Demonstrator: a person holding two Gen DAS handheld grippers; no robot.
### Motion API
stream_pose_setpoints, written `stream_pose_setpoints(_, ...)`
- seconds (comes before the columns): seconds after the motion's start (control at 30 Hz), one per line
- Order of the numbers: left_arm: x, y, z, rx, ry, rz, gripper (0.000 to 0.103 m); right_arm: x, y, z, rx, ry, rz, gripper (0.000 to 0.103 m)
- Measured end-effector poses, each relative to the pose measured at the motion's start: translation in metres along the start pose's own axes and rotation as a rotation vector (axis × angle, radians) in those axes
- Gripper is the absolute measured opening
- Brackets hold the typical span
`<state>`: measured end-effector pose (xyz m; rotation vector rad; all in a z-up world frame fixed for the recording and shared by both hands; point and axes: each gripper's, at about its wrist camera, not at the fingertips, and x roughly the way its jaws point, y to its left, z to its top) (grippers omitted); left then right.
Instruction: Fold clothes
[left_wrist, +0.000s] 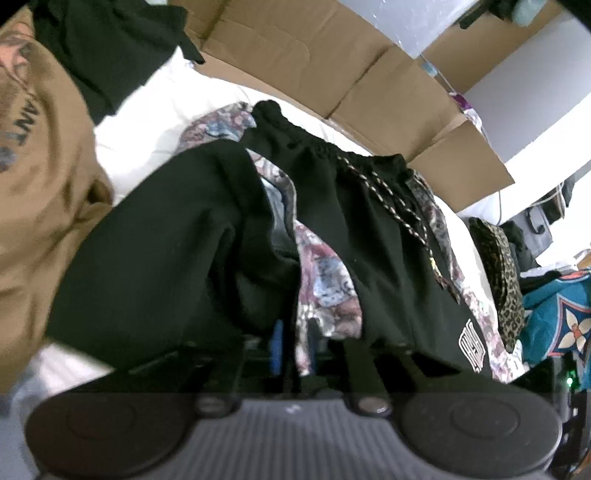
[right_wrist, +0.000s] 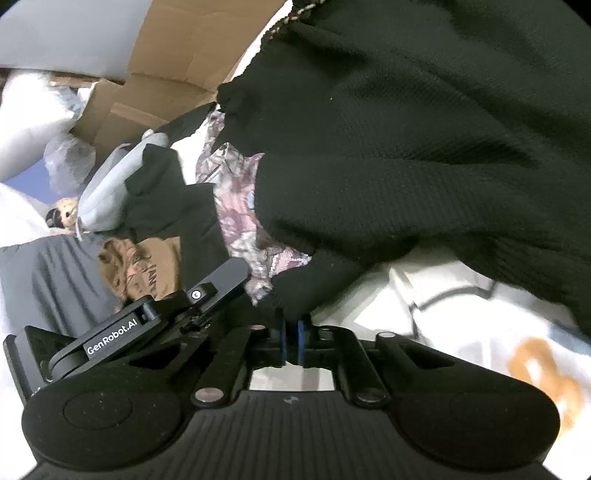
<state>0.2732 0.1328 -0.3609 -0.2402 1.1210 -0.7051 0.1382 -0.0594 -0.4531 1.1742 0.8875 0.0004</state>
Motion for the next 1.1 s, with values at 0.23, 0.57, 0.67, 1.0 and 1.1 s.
stream_pose_setpoints(0.23, -0.034, 0.002, -0.015, -0.043, -0.051, 0.044, 0.037, -0.040, -0.006, -0.011, -0.054, 0.033, -0.050, 0.002)
stream_pose_setpoints(0.57, -0.047, 0.016, 0.008, -0.110, -0.125, 0.135, 0.050, -0.084, -0.020, -0.025, -0.165, 0.109, -0.168, 0.001)
stream_pose_setpoints(0.67, -0.050, 0.019, 0.019, -0.157, -0.160, 0.150, 0.054, -0.092, -0.025, -0.029, -0.200, 0.136, -0.201, 0.001)
stream_pose_setpoints(1.0, -0.030, 0.004, 0.042, -0.204, -0.168, 0.212, 0.054, -0.105, -0.036, -0.037, -0.282, 0.189, -0.307, 0.001)
stream_pose_setpoints(1.1, -0.017, -0.008, 0.041, -0.159, -0.136, 0.266, 0.053, -0.106, -0.039, -0.038, -0.274, 0.191, -0.320, 0.001)
